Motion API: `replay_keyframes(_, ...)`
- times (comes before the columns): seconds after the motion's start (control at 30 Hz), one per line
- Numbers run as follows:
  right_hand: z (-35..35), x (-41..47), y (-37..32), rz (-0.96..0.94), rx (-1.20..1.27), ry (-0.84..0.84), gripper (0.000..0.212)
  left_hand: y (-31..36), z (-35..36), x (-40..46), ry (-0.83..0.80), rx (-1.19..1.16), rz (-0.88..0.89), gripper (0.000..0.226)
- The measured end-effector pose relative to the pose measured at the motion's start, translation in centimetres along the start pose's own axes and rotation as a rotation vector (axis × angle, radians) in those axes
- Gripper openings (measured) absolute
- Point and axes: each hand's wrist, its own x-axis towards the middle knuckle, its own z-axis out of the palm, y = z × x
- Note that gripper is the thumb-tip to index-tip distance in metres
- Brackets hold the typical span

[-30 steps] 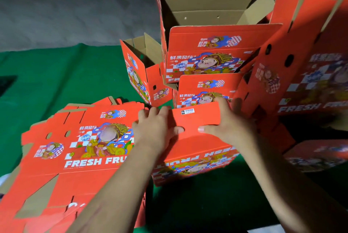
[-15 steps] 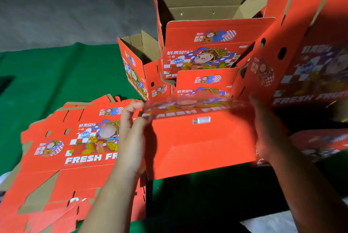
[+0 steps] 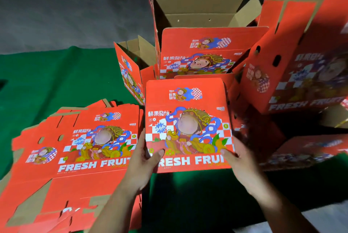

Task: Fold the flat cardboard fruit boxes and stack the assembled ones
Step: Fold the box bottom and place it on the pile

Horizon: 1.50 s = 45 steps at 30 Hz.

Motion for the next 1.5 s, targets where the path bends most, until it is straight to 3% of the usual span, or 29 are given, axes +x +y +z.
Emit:
replay_keyframes(0.17,1.2,0.0,2.9,0.111,-0.070,0.135,0.055,-4.1,0.9,-0.3,0.007,0.149,-0.020,0.092)
replay_keyframes(0.33,2.2,-0.7,4.9,0.143,0.013,0.275,0.071,-6.0,2.4,-1.2,0.072,0.205,0.184,0.068)
replay_keyframes(0.47,2.9,2.9,2.4,0.021,-0.009,0.300,0.077,-4.3,3.2,2.6,0.109,0.094,0.117,0.092)
replay_keyframes(0.6,4.3,10.1,-1.9,-0.005,0.052,0.270,0.074,-0.9,4.6,10.6,0.288,0.151,0.138,0.087)
replay_keyframes(0.73,5.6,16.3,-3.4,0.094,0.032,0.375,0.075,-0.6,4.7,16.5,0.354,0.214,0.005,0.079)
replay_keyframes(0.83,5.6,20.2,-3.3,0.222,0.005,0.305,0.069,-1.3,3.5,20.8,0.286,0.246,-0.174,0.086)
replay_keyframes(0.97,6.0,23.5,-2.9,0.376,-0.095,0.266,0.098,-1.7,4.0,24.4,0.314,0.333,-0.281,0.088)
replay_keyframes(1.03,6.2,23.4,-2.3,0.379,-0.092,0.278,0.103,-1.8,4.9,24.2,0.347,0.377,-0.316,0.095)
replay_keyframes(1.13,5.7,22.0,-1.1,0.410,-0.034,0.215,0.102,-2.5,4.8,22.7,0.300,0.283,-0.281,0.085)
replay_keyframes(1.23,5.5,20.1,-0.4,0.417,-0.001,0.236,0.102,-3.1,4.1,20.7,0.246,0.409,-0.248,0.094)
replay_keyframes(1.33,6.2,17.7,-0.8,0.378,0.031,0.347,0.098,-3.1,4.9,18.4,0.371,0.590,-0.207,0.093)
replay_keyframes(1.5,8.1,13.2,-3.0,0.347,0.095,0.373,0.079,-1.9,6.3,14.3,0.551,0.478,-0.197,0.078)
